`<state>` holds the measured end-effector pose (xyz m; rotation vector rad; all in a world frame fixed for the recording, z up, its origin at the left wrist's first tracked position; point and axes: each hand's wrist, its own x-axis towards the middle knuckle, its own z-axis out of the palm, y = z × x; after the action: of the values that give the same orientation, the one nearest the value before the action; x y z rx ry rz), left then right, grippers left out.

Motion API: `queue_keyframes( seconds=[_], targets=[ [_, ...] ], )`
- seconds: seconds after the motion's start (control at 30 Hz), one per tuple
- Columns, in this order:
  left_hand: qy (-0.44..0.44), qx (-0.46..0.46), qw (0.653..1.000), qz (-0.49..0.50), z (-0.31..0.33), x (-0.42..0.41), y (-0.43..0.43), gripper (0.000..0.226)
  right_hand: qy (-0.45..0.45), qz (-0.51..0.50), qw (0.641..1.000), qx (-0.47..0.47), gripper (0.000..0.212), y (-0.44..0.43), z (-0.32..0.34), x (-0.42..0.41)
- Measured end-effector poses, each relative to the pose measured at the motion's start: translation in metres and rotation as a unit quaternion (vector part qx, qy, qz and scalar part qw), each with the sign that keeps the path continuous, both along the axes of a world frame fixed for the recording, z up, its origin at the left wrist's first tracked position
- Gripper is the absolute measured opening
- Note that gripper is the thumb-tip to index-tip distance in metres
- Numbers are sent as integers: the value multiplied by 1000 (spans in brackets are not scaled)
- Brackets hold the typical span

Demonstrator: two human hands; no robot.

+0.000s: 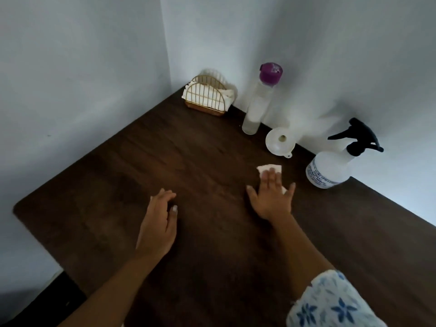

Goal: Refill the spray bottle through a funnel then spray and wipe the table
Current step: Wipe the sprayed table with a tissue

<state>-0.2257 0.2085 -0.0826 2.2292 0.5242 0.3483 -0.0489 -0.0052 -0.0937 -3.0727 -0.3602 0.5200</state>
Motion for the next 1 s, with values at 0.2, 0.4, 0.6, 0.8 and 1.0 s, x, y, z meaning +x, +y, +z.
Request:
queue_keyframes(
  seconds=[0.2, 0.4, 0.6, 0.8, 1.0],
  targets=[
    [42, -23, 997, 54, -11, -32, -12, 33, -29, 54, 998, 31, 90, -6, -7, -114],
    [-3, -25, 997, 73, 2, -53, -8, 33, 30, 362, 921, 145, 80, 102, -14, -220],
    [1, -1, 998, 57, 9, -67, -12, 31, -47, 81, 995, 17, 75, 7, -3, -76],
    [6, -6, 1000, -17, 0, -67, -43, 30, -4, -89, 996, -26, 89, -102, -1, -122],
    [0, 5, 996, -83, -4, -45, -73, 31, 23, 201, 978, 56, 92, 2, -15, -254]
  ],
)
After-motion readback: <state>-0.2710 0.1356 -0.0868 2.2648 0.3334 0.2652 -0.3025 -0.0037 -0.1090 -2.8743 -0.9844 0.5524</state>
